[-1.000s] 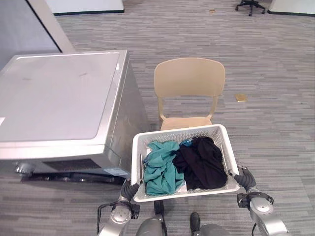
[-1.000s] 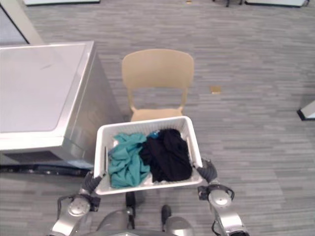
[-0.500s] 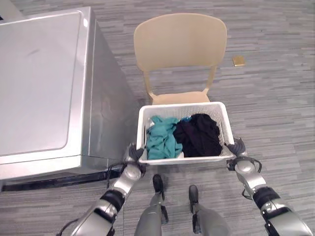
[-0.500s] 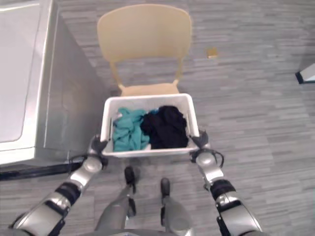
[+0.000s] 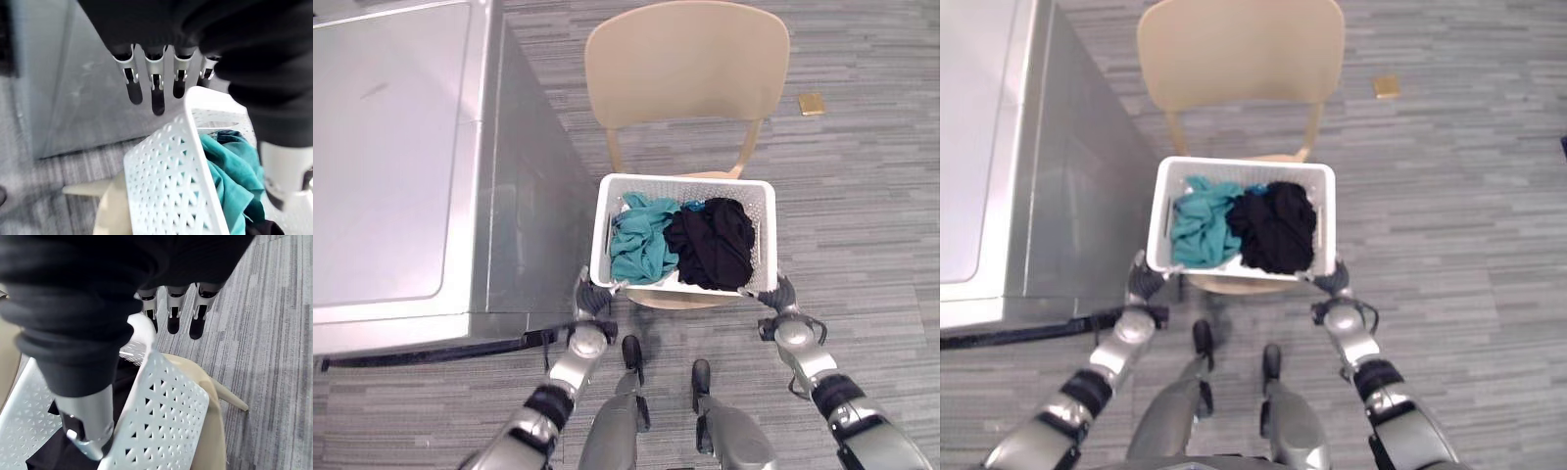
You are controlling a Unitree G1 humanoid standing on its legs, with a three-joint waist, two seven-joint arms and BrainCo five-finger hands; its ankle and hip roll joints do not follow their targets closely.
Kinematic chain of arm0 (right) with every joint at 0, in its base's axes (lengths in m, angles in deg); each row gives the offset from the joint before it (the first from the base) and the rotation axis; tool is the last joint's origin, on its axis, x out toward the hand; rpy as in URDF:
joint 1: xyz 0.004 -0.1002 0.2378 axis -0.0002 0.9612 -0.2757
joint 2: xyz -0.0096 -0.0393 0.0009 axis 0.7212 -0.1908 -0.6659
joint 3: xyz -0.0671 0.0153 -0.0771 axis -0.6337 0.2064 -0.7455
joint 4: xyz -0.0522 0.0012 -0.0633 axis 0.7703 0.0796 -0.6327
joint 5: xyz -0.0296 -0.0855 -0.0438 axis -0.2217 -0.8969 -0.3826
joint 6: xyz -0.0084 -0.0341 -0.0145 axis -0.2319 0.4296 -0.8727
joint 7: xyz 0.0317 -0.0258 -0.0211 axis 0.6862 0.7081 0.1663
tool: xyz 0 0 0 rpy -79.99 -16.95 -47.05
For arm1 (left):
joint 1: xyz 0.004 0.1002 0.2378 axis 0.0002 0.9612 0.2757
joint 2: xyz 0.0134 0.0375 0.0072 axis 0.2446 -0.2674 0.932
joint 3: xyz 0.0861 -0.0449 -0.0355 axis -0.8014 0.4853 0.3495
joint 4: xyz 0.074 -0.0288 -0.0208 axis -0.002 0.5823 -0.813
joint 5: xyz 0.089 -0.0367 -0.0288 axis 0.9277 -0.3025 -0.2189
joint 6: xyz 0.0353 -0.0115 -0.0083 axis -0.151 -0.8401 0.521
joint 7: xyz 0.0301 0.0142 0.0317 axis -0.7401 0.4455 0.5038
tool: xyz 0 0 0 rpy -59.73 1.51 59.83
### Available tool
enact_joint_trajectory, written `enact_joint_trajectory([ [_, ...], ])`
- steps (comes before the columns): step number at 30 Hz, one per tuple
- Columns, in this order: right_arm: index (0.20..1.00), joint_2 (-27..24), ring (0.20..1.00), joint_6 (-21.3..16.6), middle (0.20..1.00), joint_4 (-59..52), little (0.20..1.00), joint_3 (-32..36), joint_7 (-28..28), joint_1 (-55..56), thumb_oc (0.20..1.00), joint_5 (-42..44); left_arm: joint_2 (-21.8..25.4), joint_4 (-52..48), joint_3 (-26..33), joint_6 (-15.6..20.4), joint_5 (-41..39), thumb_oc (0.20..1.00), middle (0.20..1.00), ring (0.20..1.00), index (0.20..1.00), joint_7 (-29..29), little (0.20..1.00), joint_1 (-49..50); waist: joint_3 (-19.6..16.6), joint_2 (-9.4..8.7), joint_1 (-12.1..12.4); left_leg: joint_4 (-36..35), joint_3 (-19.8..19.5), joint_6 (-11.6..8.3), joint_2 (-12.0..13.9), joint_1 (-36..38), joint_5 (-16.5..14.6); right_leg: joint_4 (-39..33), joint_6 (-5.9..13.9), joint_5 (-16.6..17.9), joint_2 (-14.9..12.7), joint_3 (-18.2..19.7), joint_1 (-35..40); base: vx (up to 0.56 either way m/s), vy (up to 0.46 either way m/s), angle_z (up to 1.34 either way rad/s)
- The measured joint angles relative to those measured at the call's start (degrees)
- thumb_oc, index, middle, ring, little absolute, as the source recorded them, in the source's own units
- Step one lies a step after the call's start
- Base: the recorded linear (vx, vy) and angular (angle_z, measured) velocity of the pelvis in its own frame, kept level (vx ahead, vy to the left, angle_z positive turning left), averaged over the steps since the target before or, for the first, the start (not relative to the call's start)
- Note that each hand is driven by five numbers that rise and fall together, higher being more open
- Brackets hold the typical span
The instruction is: Grab the laundry basket,head to the washer,open it,put in the laundry and shut it.
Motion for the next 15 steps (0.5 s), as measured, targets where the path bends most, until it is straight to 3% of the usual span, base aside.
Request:
enact_joint_trajectory([
  [5,1.0,-1.1,1.0,-0.6,1.0,-5.0,1.0,3.1,1.3,5.5,1.0,-0.5,1.1,-3.7,0.5,-0.1,0.0,1.0,1.0,1.0,1.0,-3.5,1.0,7.2,-0.8,-0.09,-0.1,0.0,-1.1,-2.02,0.8,1.9,-2.2,-0.6,-1.15,-0.9,1.1,-0.5,2.4,0.02,-0.039,0.09],
  [8,1.0,-1.9,1.0,-0.6,1.0,-5.6,1.0,4.1,2.1,6.7,1.0,-1.1,1.9,-5.2,1.2,-0.2,0.0,1.0,1.0,1.0,1.0,-5.6,1.0,7.8,-2.0,-0.06,-0.1,-0.2,-1.2,-2.03,1.1,1.8,-2.2,-0.4,-1.53,-0.6,1.2,-0.6,2.3,0.0,-0.039,-0.01],
  [12,1.0,-5.9,1.0,-0.6,1.0,-6.8,1.0,6.2,4.7,12.8,1.0,-3.4,5.8,-10.0,4.6,0.0,0.3,1.0,1.0,1.0,1.0,-8.7,1.0,12.3,-6.5,-0.11,-0.2,0.0,-1.3,-1.49,0.5,3.0,-1.6,-0.6,-1.79,-0.4,0.7,-0.7,3.8,-0.01,-0.05,0.05],
  [15,1.0,-5.8,1.0,-1.0,1.0,-8.6,1.0,8.6,6.3,16.9,1.0,-3.4,6.8,-12.3,7.1,0.1,0.4,1.0,1.0,1.0,1.0,-10.6,1.0,15.8,-7.0,-0.2,-0.1,0.0,-1.4,-1.46,0.2,5.3,-1.7,-0.7,-1.27,-0.8,0.4,-1.3,6.2,-0.02,-0.033,0.08],
])
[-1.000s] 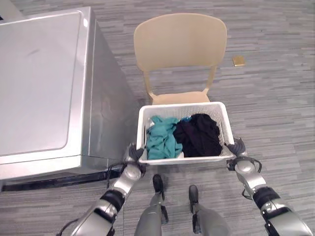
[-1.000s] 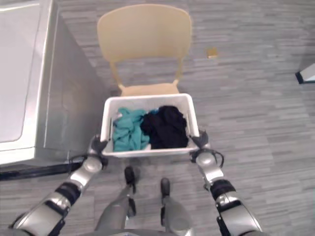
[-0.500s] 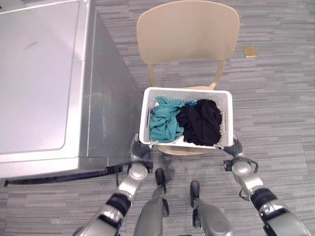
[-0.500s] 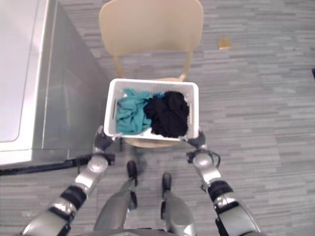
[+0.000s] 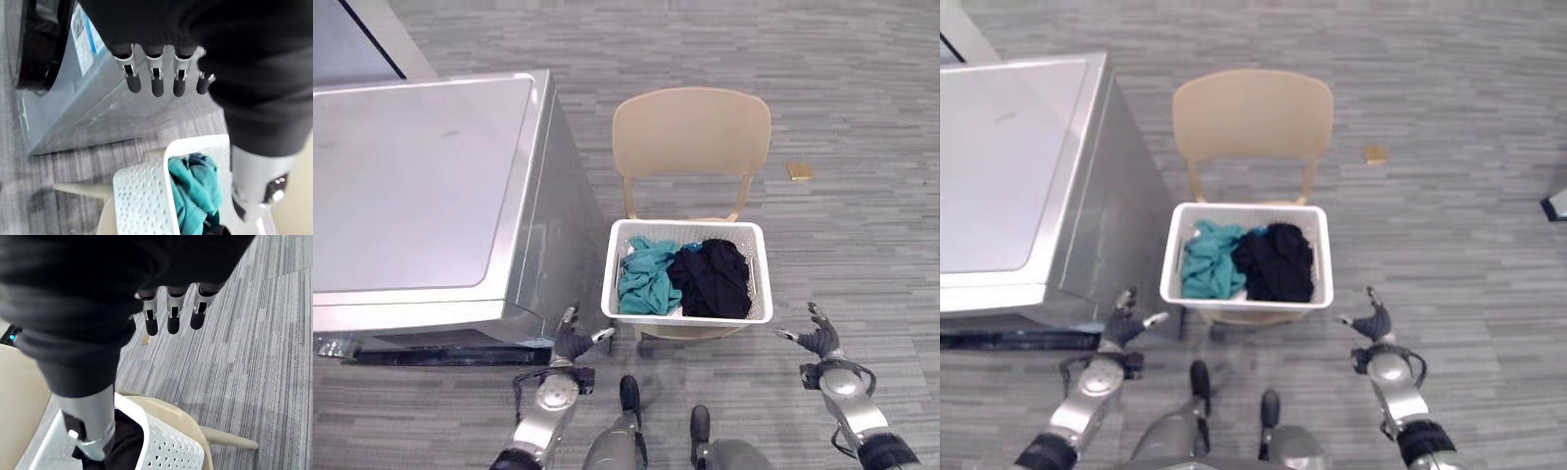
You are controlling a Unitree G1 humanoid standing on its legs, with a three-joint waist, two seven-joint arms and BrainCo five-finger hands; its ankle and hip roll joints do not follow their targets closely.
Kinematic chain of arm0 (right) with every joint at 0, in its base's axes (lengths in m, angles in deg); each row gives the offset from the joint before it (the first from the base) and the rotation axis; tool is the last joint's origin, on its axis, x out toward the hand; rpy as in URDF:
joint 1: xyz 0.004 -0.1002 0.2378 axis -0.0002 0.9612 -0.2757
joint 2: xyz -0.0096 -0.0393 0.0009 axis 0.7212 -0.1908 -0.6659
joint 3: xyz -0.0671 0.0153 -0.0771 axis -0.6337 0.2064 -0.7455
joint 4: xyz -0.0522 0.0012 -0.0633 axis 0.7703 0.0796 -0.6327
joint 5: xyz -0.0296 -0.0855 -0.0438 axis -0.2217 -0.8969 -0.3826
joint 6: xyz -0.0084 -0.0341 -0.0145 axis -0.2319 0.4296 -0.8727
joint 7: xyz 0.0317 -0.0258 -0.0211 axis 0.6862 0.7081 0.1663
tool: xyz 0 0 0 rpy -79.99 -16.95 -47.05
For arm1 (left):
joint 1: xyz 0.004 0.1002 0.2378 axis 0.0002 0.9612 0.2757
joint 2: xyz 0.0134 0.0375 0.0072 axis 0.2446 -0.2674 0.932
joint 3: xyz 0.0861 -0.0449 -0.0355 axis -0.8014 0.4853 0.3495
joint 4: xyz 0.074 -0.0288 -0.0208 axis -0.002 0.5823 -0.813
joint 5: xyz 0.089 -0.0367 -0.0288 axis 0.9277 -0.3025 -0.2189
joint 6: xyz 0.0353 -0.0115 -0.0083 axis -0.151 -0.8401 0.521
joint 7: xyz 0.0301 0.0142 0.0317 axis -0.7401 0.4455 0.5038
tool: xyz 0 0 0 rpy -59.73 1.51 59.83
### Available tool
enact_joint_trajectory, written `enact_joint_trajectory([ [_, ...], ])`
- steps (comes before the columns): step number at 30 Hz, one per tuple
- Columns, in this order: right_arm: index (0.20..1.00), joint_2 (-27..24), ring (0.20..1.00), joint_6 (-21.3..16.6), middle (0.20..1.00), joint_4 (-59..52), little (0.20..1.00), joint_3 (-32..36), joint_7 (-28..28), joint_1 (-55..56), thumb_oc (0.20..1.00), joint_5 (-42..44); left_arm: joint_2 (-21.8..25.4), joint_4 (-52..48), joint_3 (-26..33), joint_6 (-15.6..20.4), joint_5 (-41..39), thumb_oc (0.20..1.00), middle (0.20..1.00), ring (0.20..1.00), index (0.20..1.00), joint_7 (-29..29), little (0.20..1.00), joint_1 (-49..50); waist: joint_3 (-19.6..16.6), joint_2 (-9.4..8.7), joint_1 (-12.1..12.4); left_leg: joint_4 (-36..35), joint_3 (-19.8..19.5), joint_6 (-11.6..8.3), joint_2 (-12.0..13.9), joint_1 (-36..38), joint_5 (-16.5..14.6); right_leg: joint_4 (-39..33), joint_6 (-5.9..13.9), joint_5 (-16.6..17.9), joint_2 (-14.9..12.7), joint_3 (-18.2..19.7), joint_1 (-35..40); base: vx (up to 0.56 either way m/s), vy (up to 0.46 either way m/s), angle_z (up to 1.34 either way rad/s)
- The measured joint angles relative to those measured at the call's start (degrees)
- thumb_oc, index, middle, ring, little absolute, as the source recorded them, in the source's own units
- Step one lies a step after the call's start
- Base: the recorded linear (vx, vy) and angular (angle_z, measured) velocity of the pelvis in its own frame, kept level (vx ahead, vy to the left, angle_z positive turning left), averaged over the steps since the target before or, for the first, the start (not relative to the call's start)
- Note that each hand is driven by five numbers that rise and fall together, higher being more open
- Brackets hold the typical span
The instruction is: Grab the laundry basket,head to the washer,open it,put in the laundry and shut it.
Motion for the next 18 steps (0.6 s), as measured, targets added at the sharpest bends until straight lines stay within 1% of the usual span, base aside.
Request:
enact_joint_trajectory([
  [1,1.0,0.2,1.0,0.0,1.0,0.4,1.0,-0.3,1.6,1.4,1.0,-0.6,0.1,0.5,0.3,-0.1,0.2,1.0,1.0,1.0,1.0,-1.2,1.0,1.5,-0.8,0.14,0.0,0.0,-0.1,0.01,0.0,0.3,-0.2,0.0,0.13,-0.5,0.1,-0.2,0.2,-0.03,-0.035,0.05],
  [4,1.0,1.6,1.0,0.0,1.0,3.2,1.0,-0.8,3.9,2.4,1.0,-2.1,-0.2,2.9,1.2,-0.5,0.8,1.0,1.0,1.0,1.0,-3.0,1.0,3.5,-0.8,0.24,0.1,0.0,-0.5,-0.05,0.2,0.7,-0.1,0.0,0.07,-0.5,0.7,-0.7,1.0,-0.03,-0.02,0.09],
  [6,1.0,2.5,1.0,0.0,1.0,4.1,1.0,-1.1,5.0,4.0,1.0,-2.2,-0.4,5.2,1.8,-0.9,0.9,1.0,1.0,1.0,1.0,-3.9,1.0,5.2,-1.0,0.55,0.2,0.0,-1.4,-0.33,0.2,1.0,0.0,0.0,-0.22,-0.7,0.9,-1.2,1.7,-0.07,-0.008,0.21],
  [7,1.0,3.4,1.0,0.0,1.0,7.7,1.0,-2.9,6.3,4.8,1.0,-2.8,-0.6,10.3,1.8,-1.1,1.1,1.0,1.0,1.0,1.0,-4.5,1.0,6.0,-1.3,0.87,1.2,0.0,-1.9,-0.65,0.3,1.5,0.1,0.0,-0.56,-0.9,1.5,-1.7,2.4,-0.12,0.015,0.23],
  [8,1.0,3.5,1.0,0.1,1.0,8.5,1.0,-3.9,6.6,5.4,1.0,-3.5,-0.8,12.5,1.9,-1.4,1.7,1.0,1.0,1.0,1.0,-4.7,1.0,6.2,-1.4,1.11,1.6,0.0,-2.7,-0.85,0.3,1.5,0.0,0.0,-0.78,-1.1,1.6,-2.2,2.4,-0.11,0.02,0.29],
  [10,1.0,3.6,1.0,0.1,1.0,10.1,1.0,-5.9,7.3,5.4,1.0,-4.3,-0.9,15.3,2.0,-1.5,2.6,1.0,1.0,1.0,1.0,-5.0,1.0,6.7,-1.4,1.79,1.8,0.0,-4.1,-1.8,0.3,0.5,0.6,0.2,-0.9,-1.1,2.0,-3.7,2.2,-0.11,0.032,0.43],
  [11,1.0,3.5,1.0,0.2,1.0,10.4,1.0,-6.7,7.4,5.2,1.0,-4.3,-1.0,16.7,2.1,-1.9,2.7,1.0,1.0,1.0,1.0,-5.2,1.0,7.0,-1.2,2.89,3.1,0.0,-4.9,-1.93,0.6,-1.3,0.2,0.8,-1.73,-1.2,2.1,-5.3,1.1,-0.18,0.08,0.47],
  [12,1.0,3.3,1.0,0.2,1.0,10.4,1.0,-7.1,7.4,4.9,1.0,-4.3,-1.3,17.6,2.2,-1.9,2.7,1.0,1.0,1.0,1.0,-5.2,1.0,6.9,-1.0,3.39,3.5,-0.2,-5.0,-2.28,0.7,-1.8,-0.2,1.5,-1.98,-1.0,2.3,-5.9,0.8,-0.2,0.144,0.57],
  [13,1.0,3.5,1.0,0.3,1.0,10.4,1.0,-7.2,7.4,4.5,1.0,-4.3,-1.7,19.5,2.3,-2.3,2.7,1.0,1.0,1.0,1.0,-5.2,1.0,6.2,-0.7,3.13,3.8,-0.2,-4.2,-2.96,0.4,-2.0,-2.6,2.3,-2.87,-1.1,1.1,-7.6,0.2,-0.14,0.121,0.53],
  [14,1.0,4.1,1.0,0.4,1.0,10.3,1.0,-7.8,7.4,3.9,1.0,-4.3,-1.7,21.3,2.4,-2.2,2.7,1.0,1.0,1.0,1.0,-5.1,1.0,4.9,0.0,1.31,4.4,1.1,-2.9,-2.85,-0.4,-2.4,-5.1,2.4,-3.72,-0.6,-1.5,-9.6,-0.5,-0.1,0.13,0.61],
  [15,1.0,4.2,1.0,0.6,1.0,10.2,1.0,-8.9,7.3,3.2,1.0,-4.3,-1.8,22.9,3.1,-2.3,2.7,1.0,1.0,1.0,1.0,-5.1,1.0,3.6,0.4,-0.22,4.6,4.3,-1.9,-2.54,-1.6,-3.0,-5.6,2.2,-3.48,-0.3,-3.6,-10.3,-0.4,-0.04,0.11,0.57],
  [16,1.0,4.4,1.0,0.6,1.0,9.8,1.0,-9.4,7.5,2.0,1.0,-4.4,-1.8,23.6,4.1,-2.4,2.6,1.0,1.0,1.0,1.0,-5.0,1.0,2.9,0.8,-1.62,4.5,7.3,-1.1,-2.62,-1.7,-3.4,-6.3,1.9,-3.1,0.0,-5.2,-11.1,-0.5,-0.04,0.24,0.73],
  [17,1.0,5.0,1.0,0.6,1.0,9.5,1.0,-9.3,7.7,0.3,1.0,-4.4,-2.2,24.0,4.8,-2.2,2.6,1.0,1.0,1.0,1.0,-4.3,1.0,2.1,0.8,-2.36,4.5,10.5,-0.6,-3.96,0.6,-2.9,-7.5,1.8,-2.56,0.3,-6.5,-13.6,-0.3,0.0,0.291,0.83],
  [18,1.0,5.2,1.0,0.6,1.0,9.5,1.0,-9.5,7.9,-0.2,1.0,-4.4,-2.8,24.9,5.3,-2.1,2.5,1.0,1.0,1.0,1.0,-3.8,1.0,1.4,0.9,-2.36,4.3,11.5,0.8,-4.35,3.0,-1.9,-7.8,1.7,-2.43,0.4,-6.6,-15.1,0.3,0.01,0.231,0.99],
])
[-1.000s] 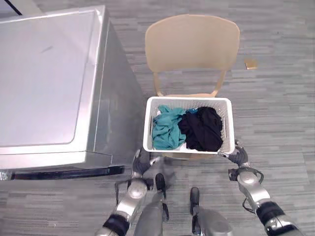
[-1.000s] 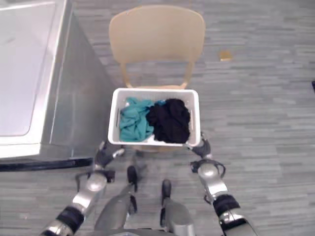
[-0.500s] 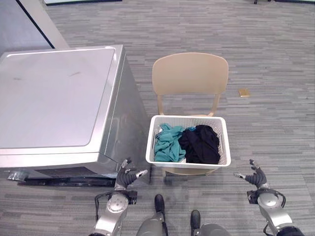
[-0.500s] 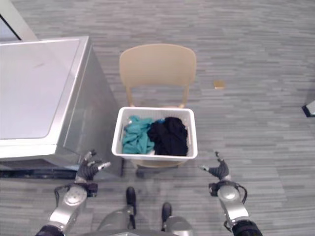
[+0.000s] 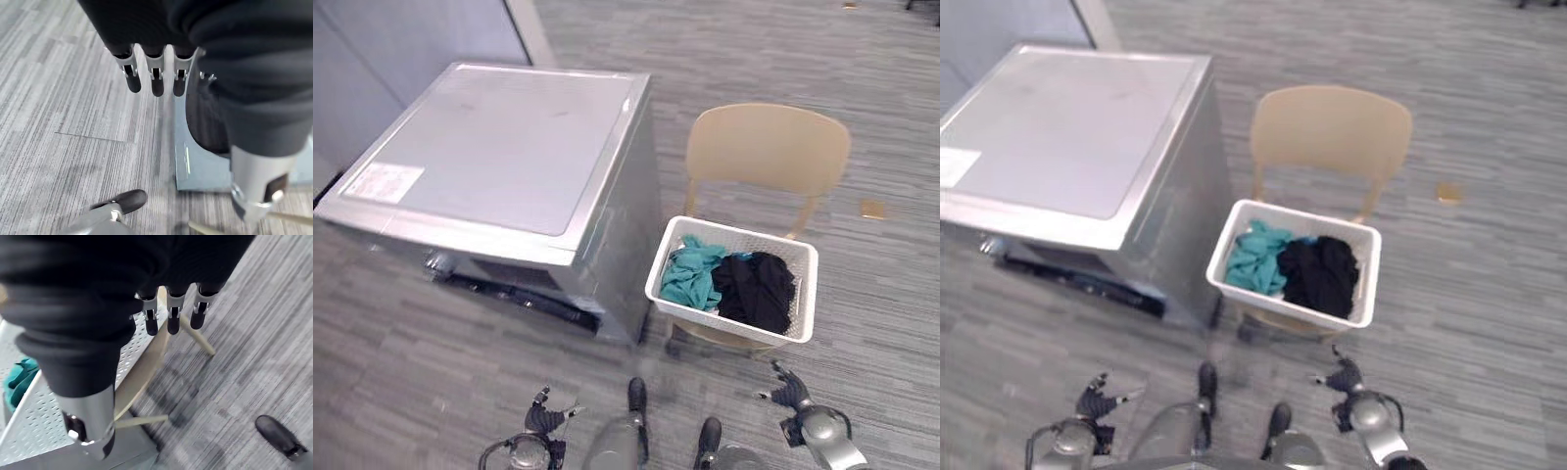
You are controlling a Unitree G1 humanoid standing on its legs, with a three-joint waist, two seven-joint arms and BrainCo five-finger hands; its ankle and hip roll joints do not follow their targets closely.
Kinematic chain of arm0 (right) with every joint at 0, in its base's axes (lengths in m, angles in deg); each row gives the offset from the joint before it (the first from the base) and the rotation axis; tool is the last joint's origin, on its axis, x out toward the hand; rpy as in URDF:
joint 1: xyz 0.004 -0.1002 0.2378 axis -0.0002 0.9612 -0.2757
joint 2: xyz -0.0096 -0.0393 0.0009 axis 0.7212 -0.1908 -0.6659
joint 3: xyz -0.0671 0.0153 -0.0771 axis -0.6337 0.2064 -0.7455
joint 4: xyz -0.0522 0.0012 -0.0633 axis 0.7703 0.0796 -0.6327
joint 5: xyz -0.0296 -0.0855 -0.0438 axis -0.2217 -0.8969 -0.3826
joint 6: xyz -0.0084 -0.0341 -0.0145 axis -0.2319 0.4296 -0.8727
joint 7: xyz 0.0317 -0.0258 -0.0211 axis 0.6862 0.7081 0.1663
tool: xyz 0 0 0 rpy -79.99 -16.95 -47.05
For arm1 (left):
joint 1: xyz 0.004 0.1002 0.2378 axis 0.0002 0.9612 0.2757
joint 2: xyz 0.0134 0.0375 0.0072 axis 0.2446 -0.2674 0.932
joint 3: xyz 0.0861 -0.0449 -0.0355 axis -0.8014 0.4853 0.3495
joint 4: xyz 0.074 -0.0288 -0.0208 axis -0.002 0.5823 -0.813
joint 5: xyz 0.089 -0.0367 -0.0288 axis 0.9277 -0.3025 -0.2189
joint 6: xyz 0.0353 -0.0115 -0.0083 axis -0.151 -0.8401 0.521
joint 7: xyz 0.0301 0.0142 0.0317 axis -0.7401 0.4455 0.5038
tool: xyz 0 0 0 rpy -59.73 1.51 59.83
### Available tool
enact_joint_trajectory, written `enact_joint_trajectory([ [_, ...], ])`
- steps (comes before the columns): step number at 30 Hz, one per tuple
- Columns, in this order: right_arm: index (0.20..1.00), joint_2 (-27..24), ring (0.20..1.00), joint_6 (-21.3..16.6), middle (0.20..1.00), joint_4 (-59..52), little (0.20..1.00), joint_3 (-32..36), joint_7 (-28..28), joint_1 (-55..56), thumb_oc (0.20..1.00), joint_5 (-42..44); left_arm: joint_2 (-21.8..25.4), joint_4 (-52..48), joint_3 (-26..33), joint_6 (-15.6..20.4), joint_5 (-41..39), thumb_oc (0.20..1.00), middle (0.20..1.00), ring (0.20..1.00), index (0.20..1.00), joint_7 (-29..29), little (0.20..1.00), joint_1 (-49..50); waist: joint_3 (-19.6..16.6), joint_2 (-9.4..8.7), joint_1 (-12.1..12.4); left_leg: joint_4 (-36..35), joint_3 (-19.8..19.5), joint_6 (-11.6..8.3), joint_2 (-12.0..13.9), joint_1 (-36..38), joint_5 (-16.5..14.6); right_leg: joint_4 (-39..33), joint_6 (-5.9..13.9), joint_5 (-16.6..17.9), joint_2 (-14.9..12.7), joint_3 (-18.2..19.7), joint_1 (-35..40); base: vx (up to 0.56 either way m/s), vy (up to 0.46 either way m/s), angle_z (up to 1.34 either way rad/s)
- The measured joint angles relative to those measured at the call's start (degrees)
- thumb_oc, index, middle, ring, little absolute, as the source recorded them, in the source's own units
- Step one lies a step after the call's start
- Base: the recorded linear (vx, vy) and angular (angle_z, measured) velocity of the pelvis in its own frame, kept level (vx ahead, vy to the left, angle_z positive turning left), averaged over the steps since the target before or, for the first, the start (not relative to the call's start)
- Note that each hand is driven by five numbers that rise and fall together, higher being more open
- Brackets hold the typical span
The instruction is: Grab the laundry basket,head to the washer,open it,put in the laundry and shut it.
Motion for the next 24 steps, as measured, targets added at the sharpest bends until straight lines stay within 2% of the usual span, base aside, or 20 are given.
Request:
enact_joint_trajectory([
  [1,1.0,0.2,1.0,0.1,1.0,-0.1,1.0,-0.3,0.2,-0.3,1.0,0.0,-0.7,0.7,0.6,0.1,-0.1,1.0,1.0,1.0,1.0,0.3,1.0,-1.0,-0.5,0.77,-0.1,0.3,2.1,-0.49,2.7,1.6,-0.3,-0.2,0.2,0.1,0.0,-2.1,1.0,0.08,0.181,0.94],
  [3,1.0,0.3,1.0,0.2,1.0,-0.2,1.0,-0.1,0.5,-0.7,1.0,0.0,-1.8,0.2,0.6,0.4,-0.1,1.0,1.0,1.0,1.0,0.7,1.0,-2.2,-0.8,1.18,-1.4,-0.6,5.6,-1.07,6.3,4.0,-0.8,-0.4,0.66,0.4,-0.7,-5.3,2.3,0.12,0.363,1.23],
  [4,1.0,0.3,1.0,0.2,1.0,-0.2,1.0,0.2,0.6,-0.8,1.0,0.0,-2.3,0.3,0.6,0.6,-0.1,1.0,1.0,1.0,1.0,0.6,1.0,-2.7,-0.9,1.41,-1.8,-1.9,7.9,-1.18,6.9,4.6,-0.7,-0.3,1.99,0.9,-1.1,-6.9,2.7,0.1,0.469,1.26],
  [5,1.0,0.1,1.0,0.3,1.0,-0.2,1.0,0.1,0.5,-0.6,1.0,0.0,-3.0,0.6,0.6,0.6,-0.1,1.0,1.0,1.0,1.0,0.7,1.0,-3.0,-1.3,2.04,-2.7,-3.7,9.7,-0.68,7.1,4.8,-0.3,-0.1,2.12,1.0,-1.3,-8.7,3.1,0.09,0.412,1.28],
  [6,1.0,-0.4,1.0,0.8,1.0,-0.3,1.0,0.7,0.6,0.0,1.0,0.0,-4.4,1.0,0.0,0.9,0.0,1.0,1.0,1.0,1.0,0.7,1.0,-3.2,-2.0,3.69,-2.8,-6.5,9.7,1.0,6.5,6.4,1.6,1.7,2.46,1.2,-1.8,-9.1,3.0,0.05,0.249,1.14],
  [7,1.0,-0.2,1.0,1.0,1.0,0.3,1.0,0.7,0.6,0.1,1.0,0.0,-4.2,1.0,-0.6,0.9,0.0,1.0,1.0,1.0,1.0,0.7,1.0,-2.6,-2.4,3.81,-2.5,-8.8,9.4,0.36,5.6,7.8,1.5,4.0,3.82,0.2,-3.1,-8.6,2.6,0.02,0.261,0.95],
  [8,1.0,1.0,1.0,1.0,1.0,0.3,1.0,0.9,0.5,0.0,1.0,0.0,-3.8,1.8,-0.8,0.8,0.0,1.0,1.0,1.0,1.0,0.8,1.0,-2.8,-2.5,2.25,-2.4,-8.7,8.7,0.87,3.5,7.6,1.3,6.8,4.62,-0.3,-5.9,-7.9,1.4,0.01,0.235,0.38],
  [9,1.0,1.7,1.0,0.9,1.0,0.2,1.0,-0.1,0.8,-0.3,1.0,-0.1,-3.5,2.3,-1.0,0.8,0.0,1.0,1.0,1.0,1.0,1.0,1.0,-2.9,-2.6,2.07,-1.9,-8.9,8.4,1.78,2.2,7.6,0.7,8.2,4.89,-2.0,-7.1,-6.9,0.0,0.02,0.427,0.28],
  [10,1.0,3.6,1.0,0.9,1.0,0.1,1.0,-0.4,0.7,-1.4,1.0,-0.2,-2.5,3.0,-0.9,0.7,0.0,1.0,1.0,1.0,1.0,1.3,1.0,-2.8,-2.9,0.24,-0.9,-8.4,8.3,3.06,0.1,7.3,-0.2,7.3,5.07,-1.8,-8.2,-4.3,-1.5,0.01,0.374,0.18],
  [11,1.0,4.7,1.0,0.9,1.0,-0.2,1.0,-1.0,0.7,-1.9,1.0,-0.1,-1.6,3.9,-0.9,0.7,0.0,1.0,1.0,1.0,1.0,1.5,1.0,-2.7,-2.8,-0.99,-0.4,-8.0,7.9,3.82,-1.8,7.0,-0.7,8.3,5.25,-0.4,-9.5,-3.9,-2.7,0.01,0.257,0.37],
  [12,1.0,5.1,1.0,1.0,1.0,-0.1,1.0,-1.5,0.7,-2.4,1.0,-0.1,-1.4,5.3,-0.9,0.6,0.1,1.0,1.0,1.0,1.0,1.7,1.0,-3.7,-2.8,-0.98,-0.2,-7.4,6.9,4.6,-3.1,6.5,-1.2,11.0,6.62,0.4,-11.4,-2.6,-3.0,-0.06,0.152,0.56],
  [14,1.0,5.2,1.0,1.1,1.0,-0.2,1.0,-3.1,0.7,-2.9,1.0,-0.1,-0.7,5.8,-1.2,0.6,0.1,1.0,1.0,1.0,1.0,2.5,1.0,-5.2,-2.3,-0.06,0.0,-6.9,5.1,5.27,-3.4,6.5,-1.5,18.1,6.66,-1.2,-13.1,1.9,-6.4,-0.01,0.202,0.61],
  [15,1.0,5.0,1.0,1.1,1.0,-2.5,1.0,-4.4,0.8,-4.3,1.0,0.0,0.1,5.3,-0.3,0.6,0.2,1.0,1.0,1.0,1.0,3.6,1.0,-5.7,-1.5,1.38,0.1,-7.0,2.0,7.3,-3.4,6.5,-1.8,20.1,6.53,-5.3,-7.5,12.0,-9.8,0.09,0.163,0.61],
  [17,1.0,5.0,1.0,1.0,1.0,-3.9,1.0,-4.8,0.7,-4.7,1.0,0.2,0.8,5.2,0.2,0.7,0.2,1.0,1.0,1.0,1.0,4.0,1.0,-5.5,-1.3,1.62,0.0,-8.5,0.7,7.75,-3.6,7.8,-1.1,20.6,6.77,-6.6,-2.1,18.0,-12.2,0.07,0.092,0.67],
  [18,1.0,4.9,1.0,0.8,1.0,-4.1,1.0,-4.9,0.7,-5.2,1.0,0.2,1.3,5.1,0.1,0.9,0.2,1.0,1.0,1.0,1.0,4.1,1.0,-4.8,-1.6,0.85,0.3,-9.4,0.2,7.96,-5.3,8.5,-1.3,19.9,6.75,-6.5,0.0,17.2,-13.9,0.08,0.024,0.78],
  [19,1.0,4.7,1.0,0.9,1.0,-4.2,1.0,-5.2,0.7,-5.5,1.0,0.2,1.0,5.3,0.0,0.8,0.2,1.0,1.0,1.0,1.0,4.1,1.0,-4.0,-1.7,0.71,-0.3,-9.7,-1.1,7.68,-6.2,9.2,-1.1,20.0,3.78,-4.7,0.1,17.2,-14.1,0.08,-0.016,0.72],
  [20,1.0,4.4,1.0,0.8,1.0,-4.3,1.0,-5.1,0.7,-5.4,1.0,0.2,0.7,4.9,-0.6,0.8,0.2,1.0,1.0,1.0,1.0,4.0,1.0,-3.0,-2.4,0.92,-0.7,-10.0,-1.4,7.39,-6.3,9.4,-0.8,19.2,4.13,-4.3,-0.1,16.0,-14.0,0.07,-0.034,0.41],
  [21,1.0,4.5,1.0,1.0,1.0,-4.4,1.0,-5.2,0.6,-6.0,1.0,0.4,0.2,4.3,-0.8,0.9,0.4,1.0,1.0,1.0,1.0,4.1,1.0,-1.8,-2.6,1.85,0.4,-9.8,-2.6,7.13,-5.9,8.7,-1.3,18.0,4.43,-4.6,0.7,15.8,-12.6,0.12,-0.016,0.44],
  [22,1.0,4.4,1.0,0.8,1.0,-4.7,1.0,-5.4,0.6,-6.2,1.0,0.7,-0.4,4.2,-0.5,0.8,0.4,1.0,1.0,1.0,1.0,4.0,1.0,-0.6,-3.2,2.14,0.0,-9.8,-4.1,6.55,-5.6,8.5,-0.8,14.5,4.26,-4.2,1.6,16.2,-11.5,0.08,-0.01,0.38],
  [24,1.0,4.5,1.0,0.9,1.0,-4.7,1.0,-5.4,0.6,-7.2,1.0,0.7,-0.6,4.4,-0.4,0.8,0.4,1.0,1.0,1.0,1.0,3.8,1.0,1.2,-3.2,2.11,1.4,-10.0,-4.2,6.22,-5.1,8.8,-0.2,13.0,4.24,-3.3,2.0,15.5,-10.4,0.08,-0.009,0.2],
])
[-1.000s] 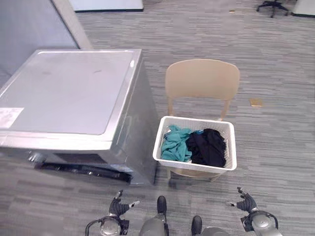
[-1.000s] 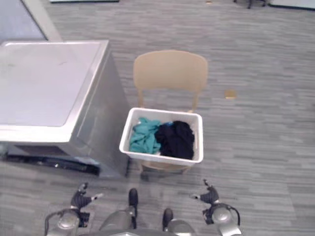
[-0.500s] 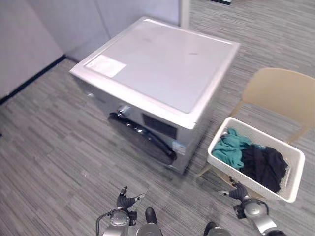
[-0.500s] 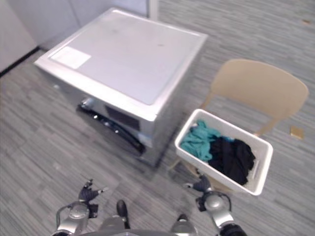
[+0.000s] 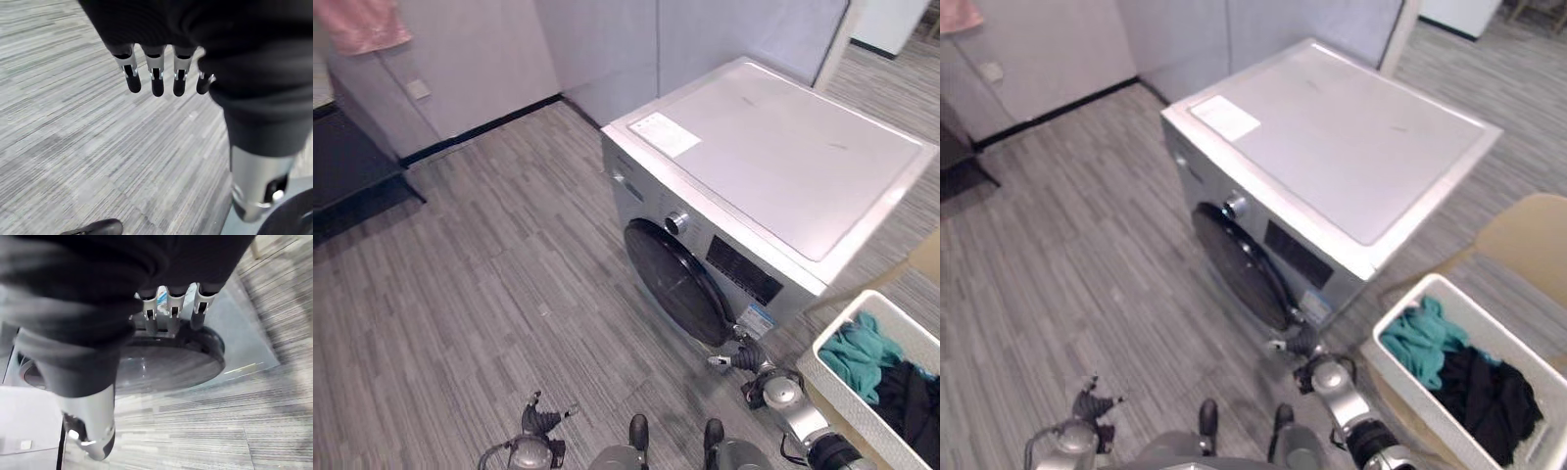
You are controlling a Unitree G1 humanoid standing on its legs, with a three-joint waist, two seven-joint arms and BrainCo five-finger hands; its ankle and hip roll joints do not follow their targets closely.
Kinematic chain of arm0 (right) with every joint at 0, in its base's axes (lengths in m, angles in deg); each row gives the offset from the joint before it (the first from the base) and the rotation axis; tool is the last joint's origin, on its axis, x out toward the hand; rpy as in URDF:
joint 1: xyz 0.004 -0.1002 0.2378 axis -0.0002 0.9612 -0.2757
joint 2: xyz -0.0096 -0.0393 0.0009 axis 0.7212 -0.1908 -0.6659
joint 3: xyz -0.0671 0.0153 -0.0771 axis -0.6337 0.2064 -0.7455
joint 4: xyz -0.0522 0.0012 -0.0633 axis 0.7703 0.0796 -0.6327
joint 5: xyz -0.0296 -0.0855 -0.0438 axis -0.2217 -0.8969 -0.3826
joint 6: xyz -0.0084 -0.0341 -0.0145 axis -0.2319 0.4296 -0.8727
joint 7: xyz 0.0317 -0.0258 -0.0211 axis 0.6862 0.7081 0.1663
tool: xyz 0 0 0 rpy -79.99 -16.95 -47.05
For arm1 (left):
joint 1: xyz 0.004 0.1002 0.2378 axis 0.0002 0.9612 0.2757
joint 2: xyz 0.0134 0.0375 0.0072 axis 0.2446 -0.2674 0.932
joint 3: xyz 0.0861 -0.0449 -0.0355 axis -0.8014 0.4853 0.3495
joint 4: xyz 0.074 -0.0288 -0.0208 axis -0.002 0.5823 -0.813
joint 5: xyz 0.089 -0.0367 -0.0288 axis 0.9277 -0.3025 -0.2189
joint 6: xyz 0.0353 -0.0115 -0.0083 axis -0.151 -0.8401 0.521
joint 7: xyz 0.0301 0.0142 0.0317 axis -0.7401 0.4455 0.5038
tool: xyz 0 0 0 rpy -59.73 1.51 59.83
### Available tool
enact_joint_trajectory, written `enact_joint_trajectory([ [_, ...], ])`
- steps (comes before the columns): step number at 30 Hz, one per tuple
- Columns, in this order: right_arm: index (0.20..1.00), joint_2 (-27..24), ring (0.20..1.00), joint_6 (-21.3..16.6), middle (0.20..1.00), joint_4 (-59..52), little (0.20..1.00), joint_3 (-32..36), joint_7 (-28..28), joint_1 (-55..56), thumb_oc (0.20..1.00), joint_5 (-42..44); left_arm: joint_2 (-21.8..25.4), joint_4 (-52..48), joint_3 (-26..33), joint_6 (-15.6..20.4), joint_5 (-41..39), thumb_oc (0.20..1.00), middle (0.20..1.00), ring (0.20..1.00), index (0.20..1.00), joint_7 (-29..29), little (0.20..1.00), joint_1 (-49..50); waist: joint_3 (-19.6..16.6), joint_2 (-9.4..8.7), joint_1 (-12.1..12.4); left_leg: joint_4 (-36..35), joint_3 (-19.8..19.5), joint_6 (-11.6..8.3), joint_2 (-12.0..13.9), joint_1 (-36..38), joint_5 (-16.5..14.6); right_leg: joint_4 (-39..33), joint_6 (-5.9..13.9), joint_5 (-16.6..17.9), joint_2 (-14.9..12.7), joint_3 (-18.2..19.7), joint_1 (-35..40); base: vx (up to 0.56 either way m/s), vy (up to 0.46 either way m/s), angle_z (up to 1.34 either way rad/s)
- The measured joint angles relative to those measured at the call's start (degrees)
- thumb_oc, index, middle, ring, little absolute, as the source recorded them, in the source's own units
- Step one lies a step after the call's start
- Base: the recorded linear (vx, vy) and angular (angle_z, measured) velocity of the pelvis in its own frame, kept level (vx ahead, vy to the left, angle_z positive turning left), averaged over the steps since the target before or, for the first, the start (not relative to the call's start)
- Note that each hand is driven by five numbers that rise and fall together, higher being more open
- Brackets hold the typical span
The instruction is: Grab the laundry basket,head to the washer,open it,put in the laundry and shut it.
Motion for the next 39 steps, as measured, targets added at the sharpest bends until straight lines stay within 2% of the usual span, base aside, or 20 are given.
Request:
enact_joint_trajectory([
  [3,1.0,-0.6,1.0,0.0,1.0,-1.7,1.0,1.3,-1.5,-1.2,1.0,0.0,-0.5,0.5,0.1,-0.1,0.0,1.0,1.0,1.0,1.0,-0.1,1.0,2.7,-0.6,0.7,0.5,-1.0,-1.8,-0.24,0.4,0.3,0.3,-4.4,-0.32,1.6,0.7,-1.7,2.8,0.07,0.013,0.24],
  [11,1.0,-0.7,1.0,0.0,1.0,-1.9,1.0,1.3,-5.5,-4.9,1.0,-0.1,-0.7,0.7,0.0,0.1,0.1,1.0,1.0,1.0,1.0,0.0,1.0,2.8,-1.3,1.82,2.4,-1.3,-2.9,-0.32,-0.1,-1.7,0.5,-14.1,0.16,6.4,1.1,-3.1,6.0,-0.02,0.019,0.08],
  [17,1.0,0.7,1.0,-0.3,1.0,0.6,1.0,-1.3,-6.9,-6.4,1.0,2.3,-0.7,0.8,-0.8,0.1,0.1,1.0,1.0,1.0,1.0,0.2,1.0,2.3,-0.7,1.96,2.7,-1.3,-3.6,-0.74,-0.3,-3.2,0.7,-14.9,0.27,6.6,1.1,-4.5,5.2,-0.08,0.031,0.08],
  [21,1.0,2.7,1.0,-0.2,1.0,0.9,1.0,-4.4,-6.2,-10.4,1.0,6.3,-0.7,0.8,-1.7,0.1,0.1,1.0,1.0,1.0,1.0,0.4,1.0,-1.9,2.5,1.4,4.1,-1.3,-4.4,-1.35,0.1,-5.5,1.8,-14.7,0.33,7.2,1.5,-5.0,3.2,-0.09,-0.004,0.04],
  [22,1.0,2.6,1.0,1.0,1.0,0.9,1.0,-8.3,-6.3,-13.9,1.0,8.5,-0.6,1.0,-2.3,0.1,-0.3,1.0,1.0,1.0,1.0,0.9,1.0,-3.9,3.7,0.62,5.2,-1.3,-4.6,-1.74,0.4,-6.2,2.1,-14.7,0.35,7.2,1.7,-6.0,2.6,-0.05,-0.021,0.07],
  [24,1.0,3.0,1.0,1.0,1.0,0.0,1.0,-12.4,-5.7,-17.5,1.0,9.6,-0.7,1.3,-3.4,0.2,-0.7,1.0,1.0,1.0,1.0,1.2,1.0,-5.7,4.4,-0.37,6.1,-0.8,-5.8,-2.34,0.6,-7.4,2.0,-14.7,0.34,7.3,2.1,-7.7,2.2,-0.02,-0.027,0.23],
  [25,1.0,2.6,1.0,0.5,1.0,-0.6,1.0,-14.8,-4.8,-19.0,1.0,9.6,-0.7,1.6,-3.8,0.2,-0.8,1.0,1.0,1.0,1.0,1.1,1.0,-6.6,4.8,-0.49,6.3,-0.8,-6.2,-2.78,0.8,-7.5,2.4,-14.7,0.08,7.4,2.3,-8.3,2.5,-0.01,-0.05,0.3],
  [28,1.0,3.6,1.0,1.5,1.0,-0.5,1.0,-18.3,-2.9,-24.6,1.0,13.5,-0.9,1.8,-4.4,0.9,-1.0,1.0,1.0,1.0,1.0,1.1,1.0,-7.6,5.3,-0.41,10.3,-0.6,-8.0,-3.54,1.4,-9.0,2.4,-14.7,0.16,7.1,3.1,-10.2,2.3,0.0,-0.052,0.28],
  [31,1.0,4.2,1.0,0.8,1.0,-1.9,1.0,-18.1,-1.3,-33.7,1.0,18.9,-0.7,1.1,-4.5,1.5,-1.6,1.0,1.0,1.0,1.0,1.2,1.0,-8.6,6.6,-0.01,14.6,-0.6,-12.9,-4.7,1.7,-10.8,3.3,-14.7,-1.6,6.4,4.0,-15.2,2.4,0.01,-0.044,0.88],
  [32,1.0,5.4,1.0,-1.2,1.0,-4.1,1.0,-16.4,-1.1,-38.2,1.0,20.9,-0.7,1.1,-4.5,1.6,-3.3,1.0,1.0,1.0,1.0,1.2,1.0,-8.5,7.3,0.23,17.6,-0.6,-14.7,-4.89,1.7,-11.6,3.4,-14.7,-1.95,6.2,4.3,-16.7,2.3,0.02,-0.015,0.77],
  [36,1.0,7.6,1.0,-6.5,1.0,-9.5,1.0,-13.4,-1.8,-43.9,1.0,22.0,-0.3,1.4,-4.7,1.4,-3.2,1.0,1.0,1.0,1.0,1.2,1.0,-7.9,7.8,0.41,20.1,-0.6,-18.3,-5.05,0.7,-12.2,3.9,-14.7,-2.25,5.9,3.5,-18.6,3.5,0.02,0.018,0.64],
  [39,1.0,6.9,1.0,-6.8,1.0,-10.7,1.0,-13.3,-1.9,-40.5,1.0,21.9,-0.1,1.3,-5.7,1.3,-3.2,1.0,1.0,1.0,1.0,1.1,1.0,-7.8,7.9,-0.79,20.4,-0.6,-17.9,-5.04,-0.8,-11.3,3.9,-14.3,-1.54,5.5,1.9,-18.3,4.3,0.0,0.008,0.2],
])
